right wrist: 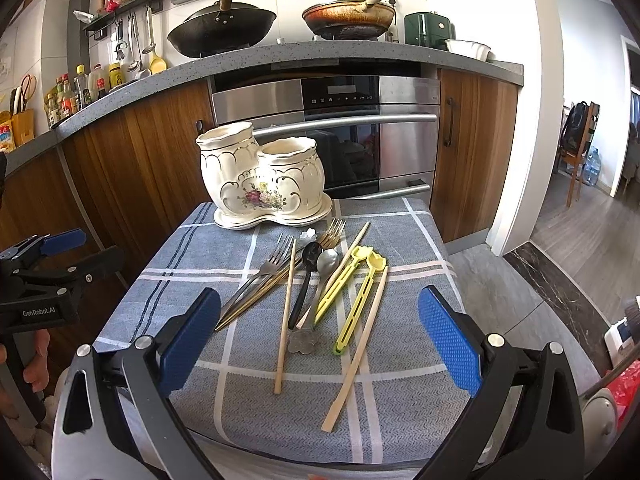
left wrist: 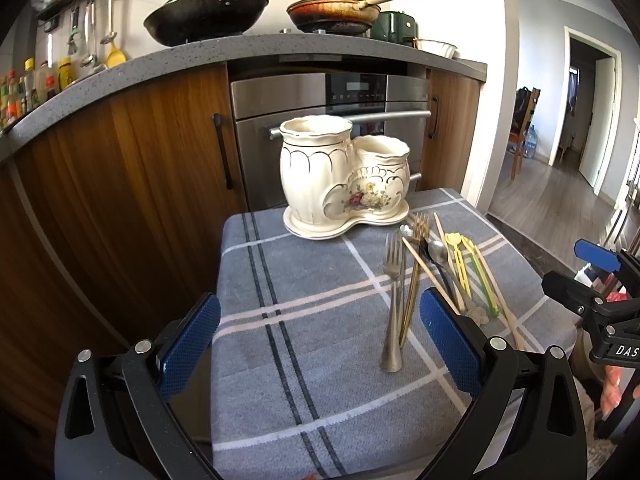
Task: Organize utensils
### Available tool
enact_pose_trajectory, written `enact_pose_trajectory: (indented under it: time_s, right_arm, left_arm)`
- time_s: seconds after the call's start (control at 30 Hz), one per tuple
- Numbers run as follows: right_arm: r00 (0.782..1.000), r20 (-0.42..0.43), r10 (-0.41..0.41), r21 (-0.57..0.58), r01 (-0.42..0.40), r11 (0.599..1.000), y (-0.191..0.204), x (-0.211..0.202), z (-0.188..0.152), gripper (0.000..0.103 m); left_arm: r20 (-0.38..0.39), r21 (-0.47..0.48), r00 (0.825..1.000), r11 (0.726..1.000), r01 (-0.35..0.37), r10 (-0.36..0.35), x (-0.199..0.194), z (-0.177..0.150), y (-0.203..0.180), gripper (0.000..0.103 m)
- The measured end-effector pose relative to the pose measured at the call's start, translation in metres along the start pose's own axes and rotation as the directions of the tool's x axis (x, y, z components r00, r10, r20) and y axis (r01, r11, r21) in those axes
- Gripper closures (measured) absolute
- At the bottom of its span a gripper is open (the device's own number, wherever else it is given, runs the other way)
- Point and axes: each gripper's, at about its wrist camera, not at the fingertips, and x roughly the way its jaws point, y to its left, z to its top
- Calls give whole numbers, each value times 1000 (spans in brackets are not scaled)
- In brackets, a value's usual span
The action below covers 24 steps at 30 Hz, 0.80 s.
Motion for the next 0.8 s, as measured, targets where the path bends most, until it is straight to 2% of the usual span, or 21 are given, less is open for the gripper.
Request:
enact_pose_trajectory:
  time_s: [0.8]
  right_arm:
    - [1000, -8, -1, -1, 1, 1000, -2, 5, 0, 6]
  left_arm:
    - [-4, 2, 1000, 1000, 0, 0, 0, 4, 4, 4]
